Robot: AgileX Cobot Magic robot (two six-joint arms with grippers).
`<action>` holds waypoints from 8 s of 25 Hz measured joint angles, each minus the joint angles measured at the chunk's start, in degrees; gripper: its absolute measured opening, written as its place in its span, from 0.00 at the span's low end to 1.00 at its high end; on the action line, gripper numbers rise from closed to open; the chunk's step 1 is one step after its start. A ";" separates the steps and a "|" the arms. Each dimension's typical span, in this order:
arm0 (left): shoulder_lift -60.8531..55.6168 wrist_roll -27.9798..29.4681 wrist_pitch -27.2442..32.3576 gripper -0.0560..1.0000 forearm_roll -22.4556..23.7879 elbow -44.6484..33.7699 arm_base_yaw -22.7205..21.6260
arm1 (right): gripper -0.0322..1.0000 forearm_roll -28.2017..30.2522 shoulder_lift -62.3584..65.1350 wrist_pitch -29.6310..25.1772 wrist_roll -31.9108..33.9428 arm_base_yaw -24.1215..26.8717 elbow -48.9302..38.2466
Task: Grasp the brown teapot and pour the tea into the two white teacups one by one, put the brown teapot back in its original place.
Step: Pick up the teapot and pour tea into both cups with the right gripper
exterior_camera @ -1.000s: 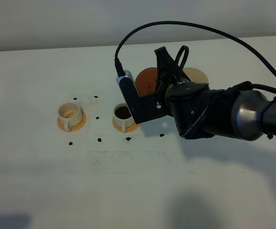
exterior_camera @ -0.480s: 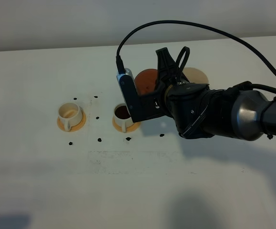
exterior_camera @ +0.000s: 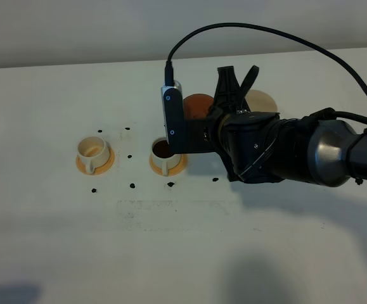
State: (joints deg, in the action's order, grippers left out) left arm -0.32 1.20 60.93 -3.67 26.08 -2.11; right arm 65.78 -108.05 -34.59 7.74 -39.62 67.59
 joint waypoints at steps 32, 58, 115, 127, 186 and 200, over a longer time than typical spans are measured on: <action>0.00 -0.05 0.00 0.36 0.00 0.00 0.00 | 0.12 -35.96 2.19 1.35 12.28 4.44 1.05; 0.00 -0.05 0.00 0.36 0.00 0.00 0.00 | 0.12 -46.63 -1.87 1.14 6.55 6.86 4.07; 0.00 -0.05 0.00 0.36 0.00 0.00 0.00 | 0.12 -20.20 -15.82 1.07 -9.35 -4.40 26.19; 0.00 -0.05 0.00 0.36 0.00 0.00 0.00 | 0.12 -14.10 -16.14 4.22 -9.35 -5.74 26.19; 0.00 -0.03 0.00 0.36 0.00 0.00 0.00 | 0.12 3.13 -19.11 5.26 -18.28 -5.74 26.19; 0.00 -0.03 0.00 0.36 0.00 0.00 0.00 | 0.12 3.58 -19.11 6.53 -23.29 -5.74 26.19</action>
State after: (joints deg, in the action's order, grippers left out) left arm -0.32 1.17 60.93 -3.67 26.08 -2.11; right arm 69.35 -127.16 -28.06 -15.55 -45.36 93.77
